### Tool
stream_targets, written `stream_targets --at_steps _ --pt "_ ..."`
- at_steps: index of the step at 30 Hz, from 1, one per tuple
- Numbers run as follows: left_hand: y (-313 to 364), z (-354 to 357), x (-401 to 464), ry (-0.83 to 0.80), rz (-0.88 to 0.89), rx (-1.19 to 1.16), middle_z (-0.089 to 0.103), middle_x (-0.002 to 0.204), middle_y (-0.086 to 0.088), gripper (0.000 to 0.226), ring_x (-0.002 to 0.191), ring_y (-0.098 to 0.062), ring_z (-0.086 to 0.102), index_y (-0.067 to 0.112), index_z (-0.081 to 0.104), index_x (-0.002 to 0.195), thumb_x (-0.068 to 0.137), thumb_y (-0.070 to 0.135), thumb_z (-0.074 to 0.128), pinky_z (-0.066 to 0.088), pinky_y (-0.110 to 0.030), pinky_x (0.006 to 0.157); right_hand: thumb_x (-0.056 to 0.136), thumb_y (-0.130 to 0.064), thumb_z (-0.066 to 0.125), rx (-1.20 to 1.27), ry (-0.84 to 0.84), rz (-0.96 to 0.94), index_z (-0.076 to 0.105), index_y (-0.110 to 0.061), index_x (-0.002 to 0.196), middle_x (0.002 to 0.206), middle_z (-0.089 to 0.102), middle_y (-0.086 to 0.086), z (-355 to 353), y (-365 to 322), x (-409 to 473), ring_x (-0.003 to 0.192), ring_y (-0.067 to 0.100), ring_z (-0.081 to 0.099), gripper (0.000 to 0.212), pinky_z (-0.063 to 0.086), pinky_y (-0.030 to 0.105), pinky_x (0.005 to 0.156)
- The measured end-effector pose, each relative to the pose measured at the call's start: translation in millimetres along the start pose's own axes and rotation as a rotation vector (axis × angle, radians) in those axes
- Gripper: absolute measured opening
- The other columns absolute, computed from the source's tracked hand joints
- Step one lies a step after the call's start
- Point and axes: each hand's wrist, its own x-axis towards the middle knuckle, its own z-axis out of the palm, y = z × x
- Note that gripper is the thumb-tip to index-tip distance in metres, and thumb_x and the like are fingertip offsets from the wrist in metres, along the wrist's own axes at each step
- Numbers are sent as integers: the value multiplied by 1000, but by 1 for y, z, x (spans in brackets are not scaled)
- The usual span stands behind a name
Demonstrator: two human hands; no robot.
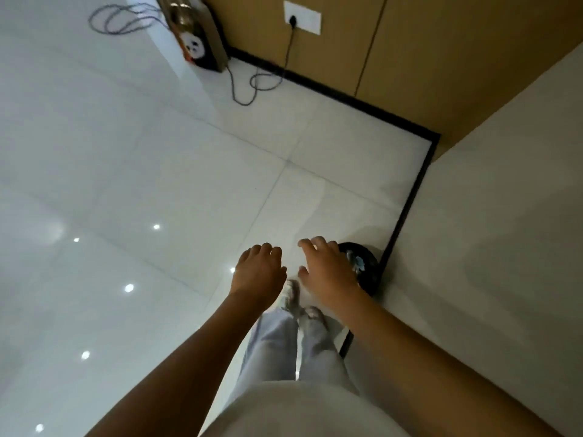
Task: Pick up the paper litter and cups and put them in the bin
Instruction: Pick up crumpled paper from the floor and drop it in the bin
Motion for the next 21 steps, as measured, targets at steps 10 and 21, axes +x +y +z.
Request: stream_targets --at_steps 10,21 --pt "-124 -3 -206 180 -588 -254 57 116 -4 36 111 -23 51 13 52 121 98 37 38 37 -31 97 96 -28 49 -386 -174 -562 37 -20 140 138 43 7 28 -204 -60 121 29 43 47 42 38 94" --pt "-262 122 -510 321 -1176 -530 58 118 -4 39 110 -22 52 13 51 123 99 39 37 39 -31 93 96 -26 46 -668 -327 -1091 38 -19 139 138 43 7 220 -463 -218 121 28 43 44 41 38 95"
